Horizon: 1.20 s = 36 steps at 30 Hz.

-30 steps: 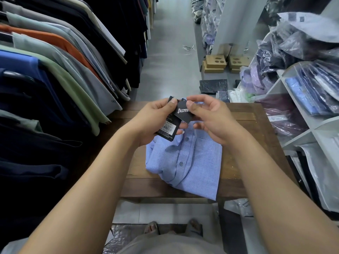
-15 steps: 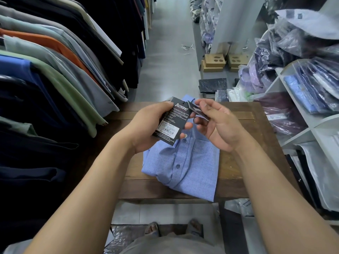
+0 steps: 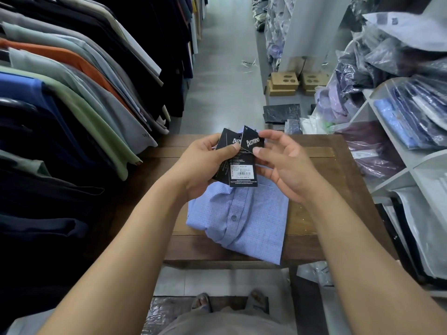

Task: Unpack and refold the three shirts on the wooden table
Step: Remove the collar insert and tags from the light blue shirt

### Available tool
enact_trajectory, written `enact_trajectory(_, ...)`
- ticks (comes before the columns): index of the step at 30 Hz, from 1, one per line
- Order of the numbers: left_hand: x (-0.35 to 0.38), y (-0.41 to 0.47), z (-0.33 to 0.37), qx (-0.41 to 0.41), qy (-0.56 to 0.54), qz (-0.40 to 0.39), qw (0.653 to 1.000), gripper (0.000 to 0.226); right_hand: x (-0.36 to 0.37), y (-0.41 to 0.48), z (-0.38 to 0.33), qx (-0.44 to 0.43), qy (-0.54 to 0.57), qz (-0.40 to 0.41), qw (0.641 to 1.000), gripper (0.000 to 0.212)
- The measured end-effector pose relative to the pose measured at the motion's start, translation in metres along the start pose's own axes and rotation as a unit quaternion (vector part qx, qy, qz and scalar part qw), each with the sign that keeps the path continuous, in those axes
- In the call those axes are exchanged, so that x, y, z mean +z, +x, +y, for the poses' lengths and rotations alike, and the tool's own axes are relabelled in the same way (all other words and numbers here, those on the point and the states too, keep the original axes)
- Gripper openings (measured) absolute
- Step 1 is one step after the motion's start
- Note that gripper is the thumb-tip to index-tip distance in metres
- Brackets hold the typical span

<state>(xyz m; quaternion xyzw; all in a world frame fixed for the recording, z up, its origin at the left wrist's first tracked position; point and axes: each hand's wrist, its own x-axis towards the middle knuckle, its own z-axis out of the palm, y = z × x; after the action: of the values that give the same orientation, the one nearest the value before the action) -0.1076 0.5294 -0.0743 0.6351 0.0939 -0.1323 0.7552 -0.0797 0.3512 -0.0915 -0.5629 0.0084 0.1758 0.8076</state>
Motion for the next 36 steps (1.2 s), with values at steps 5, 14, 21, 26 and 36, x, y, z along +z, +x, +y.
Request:
enact_trajectory(5, 0.002, -0.001, 0.001, -0.035, -0.020, 0.008, 0.999, 0.024, 0.001, -0.001, 0.004, -0.019, -0.046, 0.020, 0.999, 0.026)
enact_trajectory(14, -0.001, -0.003, 0.001, -0.031, -0.004, 0.005, 0.999, 0.023, 0.001, 0.001, 0.001, -0.010, -0.026, 0.040, 0.999, 0.024)
enact_trajectory(21, 0.000, -0.001, 0.004, -0.015, -0.010, -0.005, 1.000, 0.034, 0.004, 0.000, 0.000, -0.044, -0.102, 0.017, 0.994, 0.014)
enact_trajectory(26, -0.002, 0.002, 0.003, -0.034, -0.036, -0.015, 0.999, 0.035, 0.000, 0.003, -0.003, -0.042, -0.132, 0.027, 0.990, 0.013)
enact_trajectory(36, -0.009, 0.007, 0.006, -0.084, -0.104, -0.123, 0.983, 0.023, 0.009, 0.010, -0.003, 0.066, -0.026, 0.015, 0.997, 0.013)
